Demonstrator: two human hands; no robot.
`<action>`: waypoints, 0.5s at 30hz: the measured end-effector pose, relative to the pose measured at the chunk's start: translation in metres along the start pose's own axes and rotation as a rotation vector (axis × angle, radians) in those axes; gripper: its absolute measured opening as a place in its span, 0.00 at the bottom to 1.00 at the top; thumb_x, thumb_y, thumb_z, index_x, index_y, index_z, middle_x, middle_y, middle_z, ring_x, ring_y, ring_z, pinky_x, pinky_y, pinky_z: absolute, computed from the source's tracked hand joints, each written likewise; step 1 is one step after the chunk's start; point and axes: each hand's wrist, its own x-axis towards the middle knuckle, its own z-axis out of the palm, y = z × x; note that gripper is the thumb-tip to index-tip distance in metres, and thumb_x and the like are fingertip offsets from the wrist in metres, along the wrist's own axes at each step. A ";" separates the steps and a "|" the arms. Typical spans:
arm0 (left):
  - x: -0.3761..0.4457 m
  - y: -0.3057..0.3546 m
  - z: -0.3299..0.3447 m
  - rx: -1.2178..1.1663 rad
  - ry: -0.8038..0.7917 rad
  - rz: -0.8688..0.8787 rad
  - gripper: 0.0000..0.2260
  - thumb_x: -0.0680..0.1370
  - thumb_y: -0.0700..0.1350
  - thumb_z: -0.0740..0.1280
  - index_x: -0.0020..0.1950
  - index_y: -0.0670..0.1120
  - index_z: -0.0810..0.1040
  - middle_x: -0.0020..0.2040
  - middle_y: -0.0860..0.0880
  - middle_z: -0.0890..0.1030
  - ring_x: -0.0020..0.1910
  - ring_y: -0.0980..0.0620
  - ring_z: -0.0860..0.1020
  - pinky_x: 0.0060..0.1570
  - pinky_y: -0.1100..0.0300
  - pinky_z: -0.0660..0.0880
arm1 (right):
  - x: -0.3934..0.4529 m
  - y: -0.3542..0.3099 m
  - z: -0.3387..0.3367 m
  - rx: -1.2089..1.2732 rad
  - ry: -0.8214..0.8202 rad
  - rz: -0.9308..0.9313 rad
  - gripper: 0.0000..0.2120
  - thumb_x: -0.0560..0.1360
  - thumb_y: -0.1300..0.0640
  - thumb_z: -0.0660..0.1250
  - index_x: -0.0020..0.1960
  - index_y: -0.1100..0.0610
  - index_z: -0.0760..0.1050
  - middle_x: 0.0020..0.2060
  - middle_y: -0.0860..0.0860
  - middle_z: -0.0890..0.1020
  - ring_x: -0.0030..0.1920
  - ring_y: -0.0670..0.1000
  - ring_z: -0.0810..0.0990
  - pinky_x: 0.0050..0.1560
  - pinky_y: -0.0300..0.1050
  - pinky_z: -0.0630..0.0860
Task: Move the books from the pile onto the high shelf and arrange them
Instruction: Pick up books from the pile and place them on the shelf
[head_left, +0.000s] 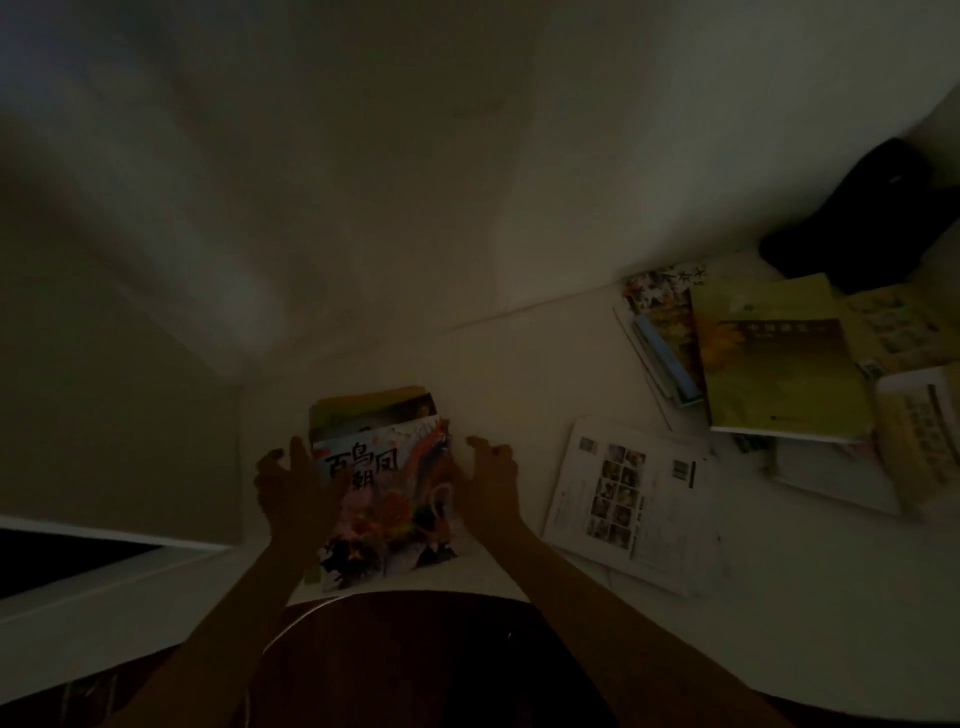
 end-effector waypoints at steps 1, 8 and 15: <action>-0.009 0.012 0.001 -0.044 0.041 0.031 0.30 0.75 0.47 0.69 0.71 0.38 0.63 0.69 0.33 0.62 0.66 0.34 0.62 0.63 0.41 0.64 | 0.001 0.009 -0.016 -0.008 0.042 0.001 0.21 0.80 0.54 0.59 0.71 0.57 0.63 0.65 0.58 0.65 0.66 0.55 0.64 0.62 0.42 0.63; -0.089 0.130 0.083 -0.404 -0.422 0.278 0.16 0.77 0.39 0.66 0.63 0.39 0.71 0.63 0.41 0.72 0.54 0.47 0.75 0.50 0.62 0.71 | -0.016 0.126 -0.150 -0.113 0.502 0.506 0.23 0.75 0.59 0.64 0.68 0.61 0.64 0.67 0.62 0.64 0.66 0.62 0.64 0.63 0.53 0.65; -0.123 0.191 0.138 -0.430 -0.549 0.012 0.32 0.75 0.45 0.68 0.74 0.39 0.56 0.69 0.38 0.64 0.67 0.41 0.66 0.64 0.54 0.66 | -0.021 0.157 -0.162 0.034 0.383 0.622 0.28 0.74 0.54 0.66 0.70 0.59 0.60 0.67 0.62 0.62 0.65 0.64 0.63 0.62 0.55 0.65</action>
